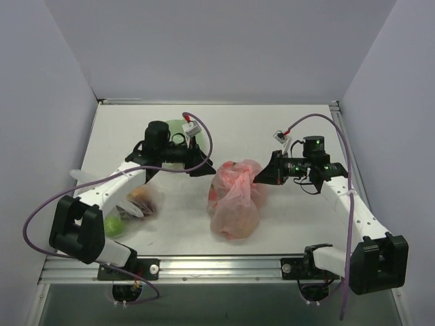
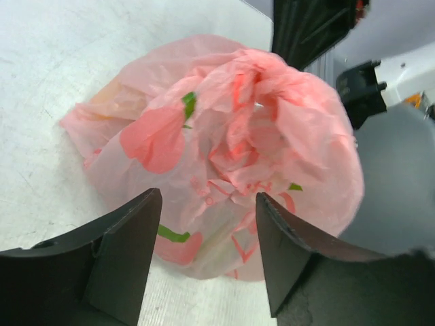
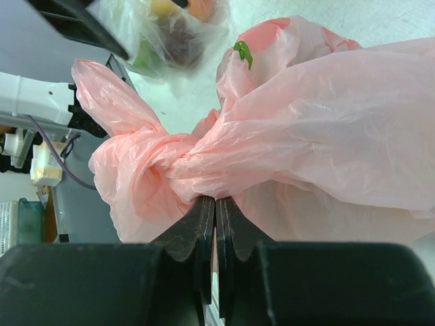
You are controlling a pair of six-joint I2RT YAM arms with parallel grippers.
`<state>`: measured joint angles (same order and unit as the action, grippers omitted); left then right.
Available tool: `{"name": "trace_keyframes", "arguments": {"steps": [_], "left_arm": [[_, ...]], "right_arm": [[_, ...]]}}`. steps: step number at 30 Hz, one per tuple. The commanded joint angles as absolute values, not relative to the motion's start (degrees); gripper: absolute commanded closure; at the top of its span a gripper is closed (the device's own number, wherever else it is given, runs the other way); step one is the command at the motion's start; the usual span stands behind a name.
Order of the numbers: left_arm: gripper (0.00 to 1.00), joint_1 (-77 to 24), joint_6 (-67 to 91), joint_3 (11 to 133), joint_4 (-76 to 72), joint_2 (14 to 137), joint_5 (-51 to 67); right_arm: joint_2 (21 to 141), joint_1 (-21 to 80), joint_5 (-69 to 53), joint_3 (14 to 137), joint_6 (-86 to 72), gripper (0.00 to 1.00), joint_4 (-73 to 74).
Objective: Place the fake fruits into the plastic bag and tie a complex knot
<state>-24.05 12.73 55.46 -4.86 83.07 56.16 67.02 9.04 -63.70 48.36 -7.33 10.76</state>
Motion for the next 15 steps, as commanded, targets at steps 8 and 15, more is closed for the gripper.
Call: {"name": "trace_keyframes", "arguments": {"steps": [8,15], "left_arm": [[0.21,-29.61,-23.10,72.59,34.95,79.71,55.99],[0.22,-38.75,-25.94,76.29,35.60,81.91,47.56]], "right_arm": [[65.74,10.72,-59.51,53.61,2.19,1.00,20.91],[65.83,12.74,-57.22,55.37,4.22,1.00,23.47]]}}
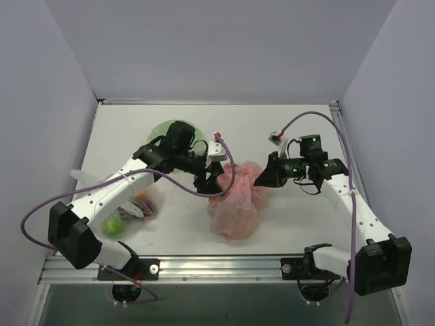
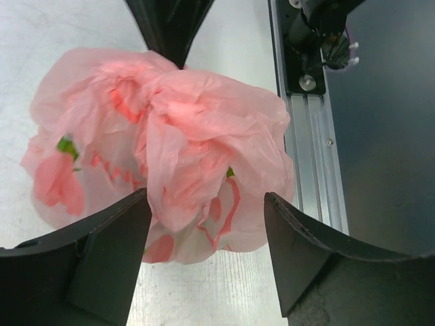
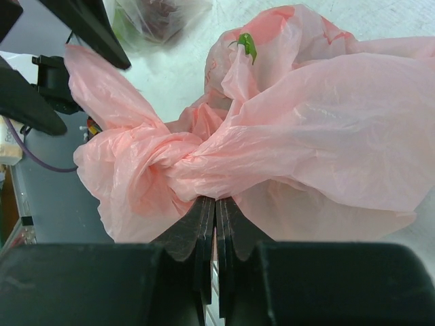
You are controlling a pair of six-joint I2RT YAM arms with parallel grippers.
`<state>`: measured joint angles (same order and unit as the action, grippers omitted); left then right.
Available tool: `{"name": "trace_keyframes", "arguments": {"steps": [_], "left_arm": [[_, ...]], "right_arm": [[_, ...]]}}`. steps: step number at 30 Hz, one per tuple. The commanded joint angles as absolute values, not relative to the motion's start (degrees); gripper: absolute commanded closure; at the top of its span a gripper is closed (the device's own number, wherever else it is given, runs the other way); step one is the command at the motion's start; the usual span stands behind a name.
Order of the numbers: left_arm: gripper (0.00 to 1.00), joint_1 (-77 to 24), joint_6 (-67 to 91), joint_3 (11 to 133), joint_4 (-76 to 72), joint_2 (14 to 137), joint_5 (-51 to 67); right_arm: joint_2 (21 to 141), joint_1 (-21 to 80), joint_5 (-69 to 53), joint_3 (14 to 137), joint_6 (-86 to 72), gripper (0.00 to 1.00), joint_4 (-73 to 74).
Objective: Place the fake fruits into the plastic bag and tie a complex knot
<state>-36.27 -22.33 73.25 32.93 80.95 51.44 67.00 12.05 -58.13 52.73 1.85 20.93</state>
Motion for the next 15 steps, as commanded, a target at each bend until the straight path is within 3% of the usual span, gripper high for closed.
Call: {"name": "trace_keyframes", "arguments": {"steps": [1,3,6,7,11,15], "left_arm": [[0.24,-39.19,-25.32,76.38,34.99,82.09,46.77],[0.29,-40.34,-24.70,76.90,33.84,82.62,45.00],[0.49,-40.43,-21.46,76.99,31.30,83.05,42.28],[0.68,-40.43,-20.40,76.91,30.68,82.97,41.23],[1.00,-39.82,-19.60,75.50,29.88,81.57,39.38],[1.00,-37.71,-17.58,71.46,30.06,78.76,38.06]], "right_arm": [[65.83,12.83,-57.04,55.55,4.39,1.00,23.90],[65.74,12.83,-56.52,55.81,4.92,1.00,24.34],[65.83,13.01,-55.37,56.42,6.68,1.00,25.66],[65.92,13.01,-55.02,56.60,7.20,1.00,26.62],[66.09,11.78,-53.09,57.65,10.37,1.00,29.26],[65.39,8.97,-51.68,58.71,14.31,1.00,32.51]]}}
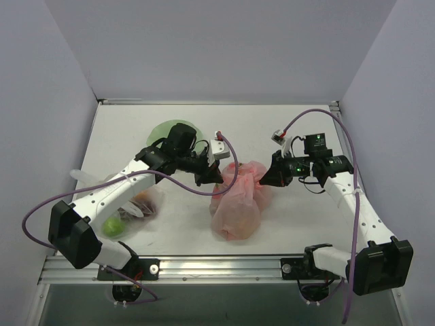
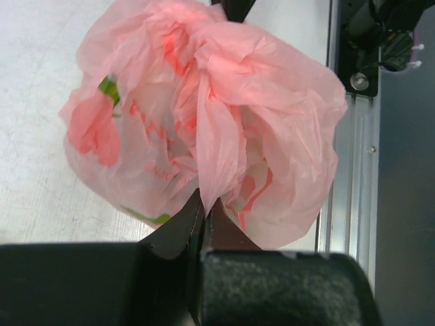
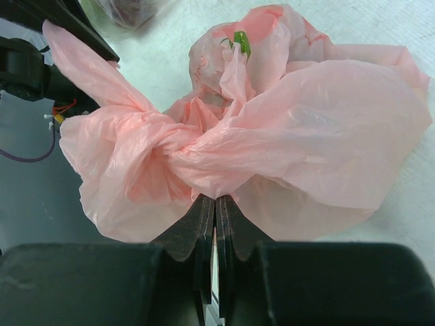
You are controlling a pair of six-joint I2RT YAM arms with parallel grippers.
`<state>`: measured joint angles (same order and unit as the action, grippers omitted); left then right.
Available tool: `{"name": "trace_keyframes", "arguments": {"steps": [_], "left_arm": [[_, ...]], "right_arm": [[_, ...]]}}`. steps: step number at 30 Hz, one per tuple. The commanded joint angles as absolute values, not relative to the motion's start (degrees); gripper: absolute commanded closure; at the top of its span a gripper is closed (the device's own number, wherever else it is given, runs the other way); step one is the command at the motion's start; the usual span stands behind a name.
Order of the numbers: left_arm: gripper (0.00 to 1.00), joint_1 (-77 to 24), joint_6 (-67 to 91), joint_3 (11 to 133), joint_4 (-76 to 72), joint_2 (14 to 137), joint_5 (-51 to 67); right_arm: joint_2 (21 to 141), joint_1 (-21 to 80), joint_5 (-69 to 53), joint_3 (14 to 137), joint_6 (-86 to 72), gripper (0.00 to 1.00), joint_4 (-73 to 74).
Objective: Place the fake fruits into the plastic bag and tie a complex knot
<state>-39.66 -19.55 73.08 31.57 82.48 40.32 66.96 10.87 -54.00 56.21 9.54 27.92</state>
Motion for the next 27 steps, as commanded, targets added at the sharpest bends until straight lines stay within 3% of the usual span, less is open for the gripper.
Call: {"name": "trace_keyframes", "arguments": {"steps": [1,13,27], "left_arm": [[1.00,-37.36,-16.80,69.63,30.15,78.14,36.66],[1.00,-27.95,-9.93,62.67,28.12,72.34,25.05],[1.00,-27.77,-12.39,65.21,30.58,72.60,19.68]], "right_arm": [[65.39,8.18,-51.42,58.97,16.68,1.00,34.43],[69.17,1.50,-50.10,63.89,31.46,1.00,44.29],[77.60,-3.34,-53.08,73.65,37.87,1.00,51.48]]}}
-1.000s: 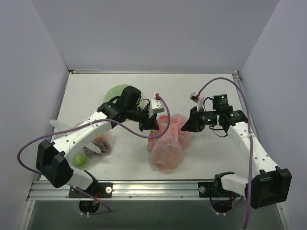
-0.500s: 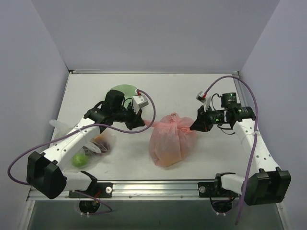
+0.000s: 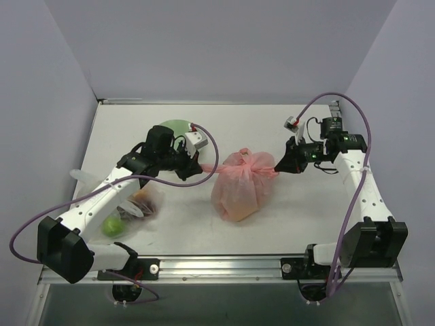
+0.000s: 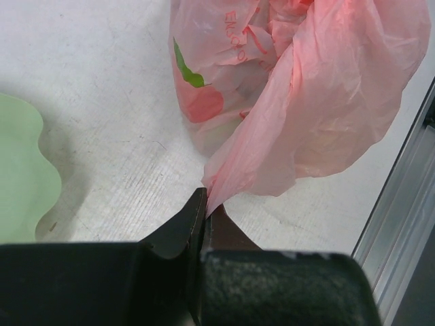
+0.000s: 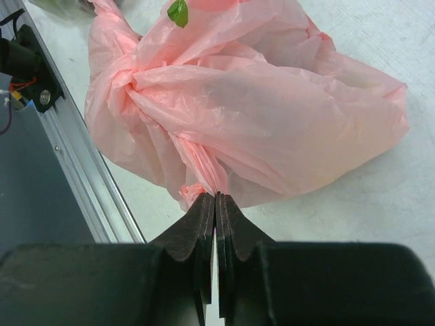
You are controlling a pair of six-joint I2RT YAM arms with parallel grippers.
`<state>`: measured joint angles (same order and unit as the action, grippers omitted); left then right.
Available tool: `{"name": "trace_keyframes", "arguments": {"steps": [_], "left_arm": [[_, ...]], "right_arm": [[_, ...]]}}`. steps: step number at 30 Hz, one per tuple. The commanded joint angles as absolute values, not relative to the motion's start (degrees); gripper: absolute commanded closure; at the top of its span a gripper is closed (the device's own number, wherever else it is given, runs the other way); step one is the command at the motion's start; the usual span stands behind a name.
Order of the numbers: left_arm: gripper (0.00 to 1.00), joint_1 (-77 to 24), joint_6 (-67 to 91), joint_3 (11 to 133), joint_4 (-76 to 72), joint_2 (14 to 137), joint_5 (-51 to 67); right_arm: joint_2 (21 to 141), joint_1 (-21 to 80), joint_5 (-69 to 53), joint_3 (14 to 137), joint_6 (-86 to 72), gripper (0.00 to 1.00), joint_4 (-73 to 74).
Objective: Place the fake fruits into the plastic bag and tie a complex knot
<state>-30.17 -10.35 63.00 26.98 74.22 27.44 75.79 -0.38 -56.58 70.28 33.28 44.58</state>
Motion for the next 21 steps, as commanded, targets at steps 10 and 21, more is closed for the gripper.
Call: {"name": "trace_keyframes", "arguments": {"steps": [10,21], "left_arm": [[0.83,-30.23,-14.15,66.35,29.09,76.37,35.94],[0.02,-29.97,-24.25,71.45,30.59,75.06,37.18]], "right_arm": [[80.33,5.36,-53.09,70.57,35.78,0.93,52.12],[79.27,8.96,-41.93,75.85,33.41,0.29,55.99]]}}
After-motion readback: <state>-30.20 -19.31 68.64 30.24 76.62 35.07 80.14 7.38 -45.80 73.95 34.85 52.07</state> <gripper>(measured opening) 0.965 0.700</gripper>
